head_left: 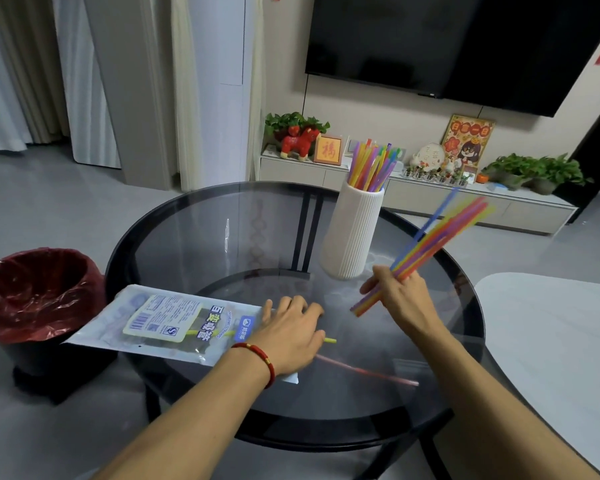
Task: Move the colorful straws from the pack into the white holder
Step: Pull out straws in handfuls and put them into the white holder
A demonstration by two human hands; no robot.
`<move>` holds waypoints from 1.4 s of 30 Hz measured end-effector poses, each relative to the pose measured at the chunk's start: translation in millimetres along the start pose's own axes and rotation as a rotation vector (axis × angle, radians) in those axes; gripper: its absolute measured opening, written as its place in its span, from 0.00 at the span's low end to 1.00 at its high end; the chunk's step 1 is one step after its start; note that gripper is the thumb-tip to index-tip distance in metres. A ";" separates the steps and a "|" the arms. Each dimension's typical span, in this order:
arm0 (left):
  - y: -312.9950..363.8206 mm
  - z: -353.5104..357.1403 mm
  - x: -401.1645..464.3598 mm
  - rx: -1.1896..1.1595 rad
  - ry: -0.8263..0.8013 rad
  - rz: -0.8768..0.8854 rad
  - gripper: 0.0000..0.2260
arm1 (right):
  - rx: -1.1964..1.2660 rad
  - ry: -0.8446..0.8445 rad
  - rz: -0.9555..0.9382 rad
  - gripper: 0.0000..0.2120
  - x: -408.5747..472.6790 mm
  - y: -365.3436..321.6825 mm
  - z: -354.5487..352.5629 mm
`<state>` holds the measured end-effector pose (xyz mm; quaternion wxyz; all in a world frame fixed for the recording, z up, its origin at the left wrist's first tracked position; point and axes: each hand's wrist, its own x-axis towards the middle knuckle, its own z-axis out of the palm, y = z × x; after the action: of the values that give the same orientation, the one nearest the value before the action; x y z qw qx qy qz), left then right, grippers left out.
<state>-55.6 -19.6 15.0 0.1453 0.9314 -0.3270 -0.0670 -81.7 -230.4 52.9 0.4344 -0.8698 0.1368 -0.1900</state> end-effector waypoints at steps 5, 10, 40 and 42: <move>-0.6 -3.0 4.4 -0.045 0.074 0.006 0.18 | 0.439 0.249 0.019 0.20 34.6 -48.1 -21.3; -2.3 -7.8 3.3 -0.051 0.061 -0.006 0.19 | 0.559 0.466 -0.017 0.20 90.4 -106.4 -48.0; -1.5 -19.0 -0.1 -0.064 0.067 0.051 0.18 | -0.319 0.283 -0.141 0.20 121.1 -151.3 -35.1; -2.1 -17.9 0.6 -0.071 0.068 0.050 0.18 | -0.275 0.373 -0.190 0.17 123.1 -154.9 -36.6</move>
<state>-50.0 -14.4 31.3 0.1908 0.9189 -0.3426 -0.0434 22.7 -215.2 224.2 0.2596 -0.8795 0.1566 -0.3668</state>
